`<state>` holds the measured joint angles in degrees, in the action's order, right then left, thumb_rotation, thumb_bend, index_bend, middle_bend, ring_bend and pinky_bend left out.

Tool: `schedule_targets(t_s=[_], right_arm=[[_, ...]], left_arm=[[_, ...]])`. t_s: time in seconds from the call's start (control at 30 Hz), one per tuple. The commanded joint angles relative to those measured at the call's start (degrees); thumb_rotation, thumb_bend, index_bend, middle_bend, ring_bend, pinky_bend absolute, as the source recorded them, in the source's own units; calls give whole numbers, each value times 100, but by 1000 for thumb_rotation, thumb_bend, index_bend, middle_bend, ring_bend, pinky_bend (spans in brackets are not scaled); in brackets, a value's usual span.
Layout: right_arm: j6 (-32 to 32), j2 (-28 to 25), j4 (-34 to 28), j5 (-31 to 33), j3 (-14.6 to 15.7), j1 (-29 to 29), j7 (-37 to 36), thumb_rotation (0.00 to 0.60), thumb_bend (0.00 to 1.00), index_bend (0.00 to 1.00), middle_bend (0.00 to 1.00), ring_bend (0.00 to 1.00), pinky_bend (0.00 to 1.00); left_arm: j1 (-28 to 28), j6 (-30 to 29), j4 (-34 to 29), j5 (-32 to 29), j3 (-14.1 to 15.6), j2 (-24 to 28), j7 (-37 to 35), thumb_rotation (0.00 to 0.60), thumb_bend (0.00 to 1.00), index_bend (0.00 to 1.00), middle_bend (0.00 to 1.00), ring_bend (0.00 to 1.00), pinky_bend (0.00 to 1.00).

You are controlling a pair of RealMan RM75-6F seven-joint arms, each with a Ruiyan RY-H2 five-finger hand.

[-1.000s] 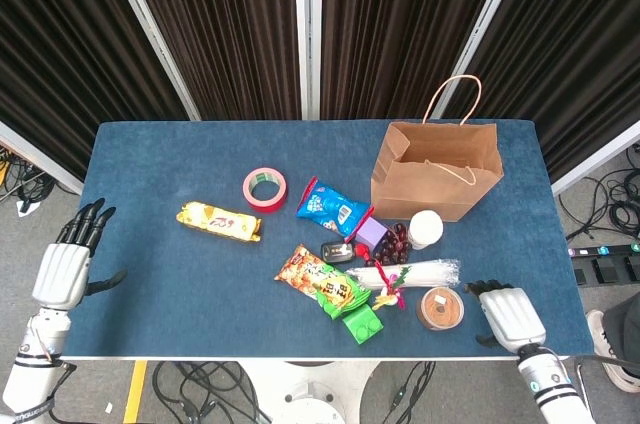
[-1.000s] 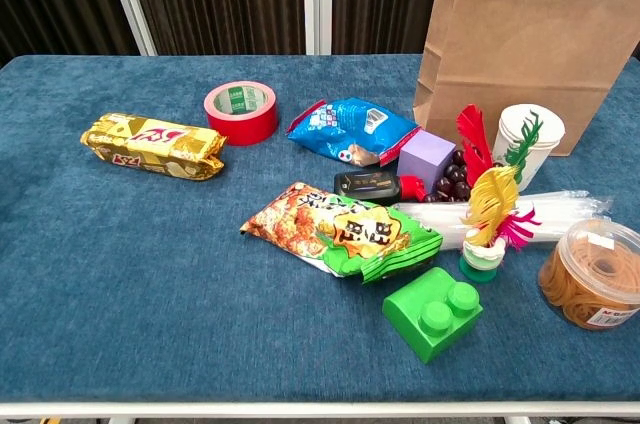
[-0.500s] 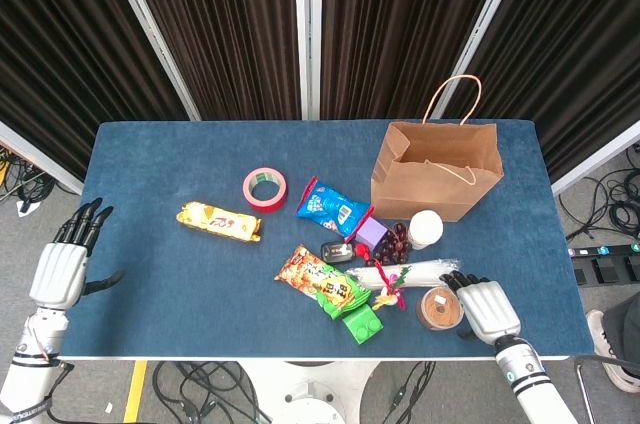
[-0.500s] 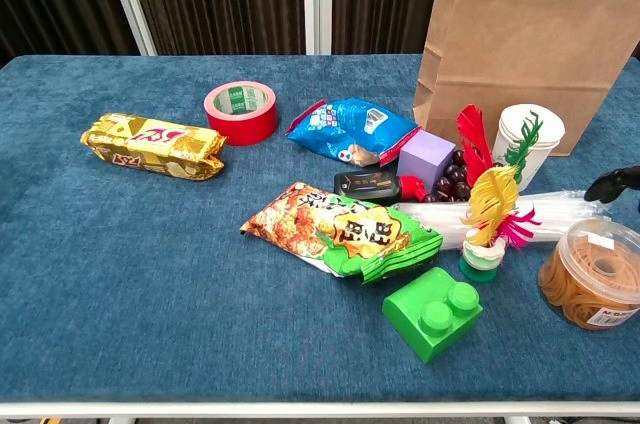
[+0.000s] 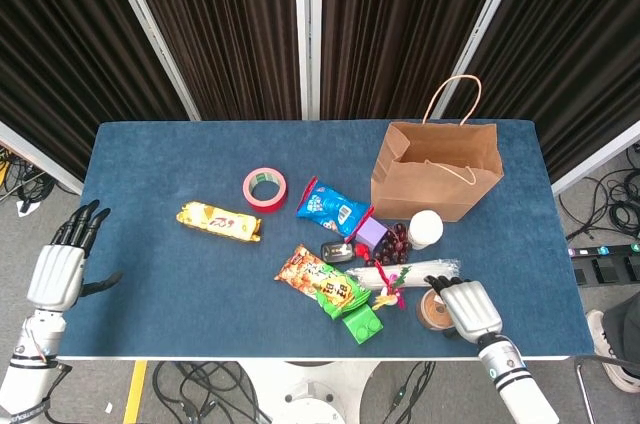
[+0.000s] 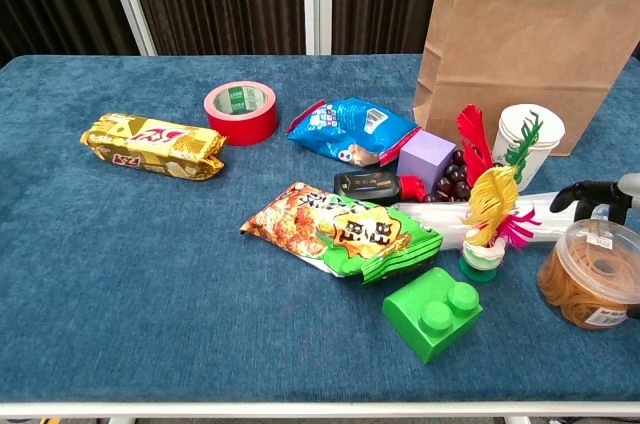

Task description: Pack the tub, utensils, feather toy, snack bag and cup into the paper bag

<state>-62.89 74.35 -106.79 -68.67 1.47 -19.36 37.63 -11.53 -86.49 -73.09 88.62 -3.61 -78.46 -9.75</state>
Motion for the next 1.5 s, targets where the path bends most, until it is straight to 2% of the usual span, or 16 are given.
schedule_targets(t_s=[0.03, 0.23, 0.47, 0.67, 0.83, 0.97, 1.07, 1.17, 1.3, 1.4, 1.5], right_arm=[[-110, 85, 33, -34, 2, 7, 38, 600, 0, 281, 374, 414, 536], [-205, 137, 39, -19, 30, -1, 106, 600, 0, 390, 418, 456, 566], [-504, -133, -172, -230, 20, 61, 25, 600, 0, 426, 453, 456, 567], [-1142, -939, -867, -694, -142, 221, -176, 600, 0, 439, 469, 456, 566], [-1690, -1962, -1798, -1116, -395, 356, -407, 600, 2, 448, 476, 456, 567], [-2045, -2584, -2322, -1179, -790, 339, -440, 600, 2, 456, 481, 456, 567], [-2119, -2879, -2553, -807, -1240, 123, -302, 600, 2, 462, 485, 456, 567], [-2005, -2989, -2676, -138, -1757, -249, -376, 600, 4, 462, 485, 457, 567], [-1825, -3007, -2501, 893, -2439, -869, -333, 600, 9, 467, 488, 483, 586], [-1727, -2932, -2299, 1598, -2797, -1320, -136, 600, 9, 467, 487, 482, 587], [-1708, -2762, -2002, 2083, -3029, -1746, 117, 600, 9, 467, 487, 482, 587]], left_arm=[[6, -4, 14, 6, 7, -6, -15, 600, 85, 114, 88, 35, 197], [-7, -42, 56, 55, 4, -28, -64, 600, 85, 114, 88, 35, 197], [-17, -16, 48, 40, -1, -24, -59, 600, 85, 114, 88, 35, 197], [-50, 11, 1, 42, -19, -14, -37, 600, 85, 114, 88, 35, 197], [-90, 17, -27, 80, -26, -36, -30, 600, 85, 114, 88, 35, 197], [-102, 6, -45, 123, -7, -48, -7, 600, 85, 114, 88, 35, 198], [-114, -11, -64, 148, -8, -46, 6, 600, 85, 114, 88, 35, 197], [-102, -38, -70, 149, -6, -48, 6, 600, 85, 114, 88, 35, 197], [-94, -15, -67, 122, 1, -27, 0, 600, 85, 114, 88, 35, 197], [-96, 4, -60, 105, 1, -21, -9, 600, 85, 114, 88, 35, 197], [-94, 17, -33, 96, 8, -31, -19, 600, 85, 114, 88, 35, 197]])
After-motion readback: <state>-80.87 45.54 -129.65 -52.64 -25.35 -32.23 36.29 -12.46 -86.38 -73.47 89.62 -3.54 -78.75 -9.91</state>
